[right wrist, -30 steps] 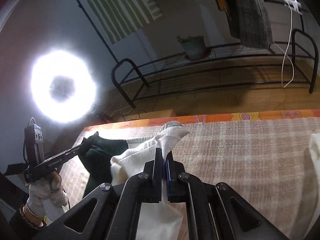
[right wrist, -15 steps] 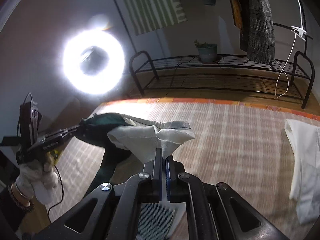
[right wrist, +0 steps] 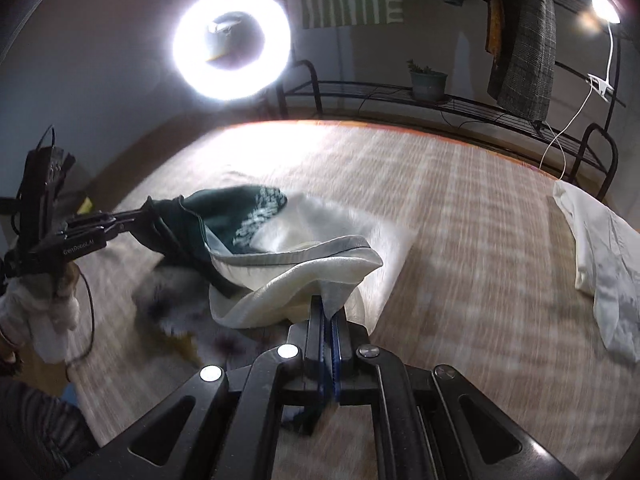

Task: Fold small clothes
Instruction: 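Grasp the green collar end with the left tool while the right tool lifts white fabric, then fold the lifted collar end over onto the hem fold with both tools, release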

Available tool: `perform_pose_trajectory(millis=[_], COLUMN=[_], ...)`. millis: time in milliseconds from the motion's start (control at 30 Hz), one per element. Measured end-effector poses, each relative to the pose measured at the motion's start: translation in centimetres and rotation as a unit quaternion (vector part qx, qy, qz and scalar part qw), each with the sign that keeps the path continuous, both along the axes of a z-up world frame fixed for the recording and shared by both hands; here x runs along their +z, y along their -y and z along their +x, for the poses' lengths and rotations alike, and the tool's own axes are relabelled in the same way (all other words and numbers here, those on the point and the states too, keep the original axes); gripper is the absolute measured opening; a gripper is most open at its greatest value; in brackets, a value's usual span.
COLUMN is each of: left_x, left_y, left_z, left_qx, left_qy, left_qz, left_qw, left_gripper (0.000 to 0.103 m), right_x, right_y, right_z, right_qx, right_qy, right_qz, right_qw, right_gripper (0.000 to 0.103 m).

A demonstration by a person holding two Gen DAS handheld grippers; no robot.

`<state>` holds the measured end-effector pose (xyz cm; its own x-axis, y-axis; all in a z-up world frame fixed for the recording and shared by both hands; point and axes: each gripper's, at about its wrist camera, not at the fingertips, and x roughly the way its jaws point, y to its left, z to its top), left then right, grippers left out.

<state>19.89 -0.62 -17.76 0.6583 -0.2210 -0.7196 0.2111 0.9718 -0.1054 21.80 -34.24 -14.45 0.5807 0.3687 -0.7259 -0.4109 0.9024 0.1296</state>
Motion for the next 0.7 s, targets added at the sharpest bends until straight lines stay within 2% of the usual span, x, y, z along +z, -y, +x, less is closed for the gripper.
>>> perform_pose_trajectory(millis=[133, 233, 400, 567, 633, 700], left_x=[-0.4, -0.2, 0.4, 0.8, 0.6, 0.5], left_y=[-0.3, -0.9, -2.8, -5.0, -5.7, -6.1], left_z=[-1.6, -3.7, -7.2, -8.5, -8.0, -7.0], left_qx=[-0.012, -0.028, -0.039, -0.015, -0.002, 0.003], left_qy=[-0.001, 0.006, 0.01, -0.003, -0.023, -0.045], left_qz=[0.012, 0.022, 0.011, -0.014, -0.042, -0.086], left_qw=[0.9999, 0.9994, 0.9991, 0.9998, 0.9988, 0.9953], left_gripper=[0.0, 0.0, 0.001, 0.002, 0.009, 0.045], right_x=[-0.5, -0.2, 0.0, -0.3, -0.6, -1.1], right_y=[0.1, 0.1, 2.0, 3.7, 4.2, 4.5], right_z=[-1.9, -3.3, -6.1, -8.1, -8.0, -7.7], right_qx=[0.005, 0.008, 0.021, 0.005, -0.009, -0.028], right_qy=[0.01, 0.014, 0.01, -0.002, -0.018, -0.038], right_qz=[-0.026, -0.044, -0.017, 0.013, 0.032, 0.055], right_qw=[1.0, 0.999, 1.0, 1.0, 0.999, 0.997], right_gripper=[0.002, 0.009, 0.013, 0.024, 0.037, 0.04])
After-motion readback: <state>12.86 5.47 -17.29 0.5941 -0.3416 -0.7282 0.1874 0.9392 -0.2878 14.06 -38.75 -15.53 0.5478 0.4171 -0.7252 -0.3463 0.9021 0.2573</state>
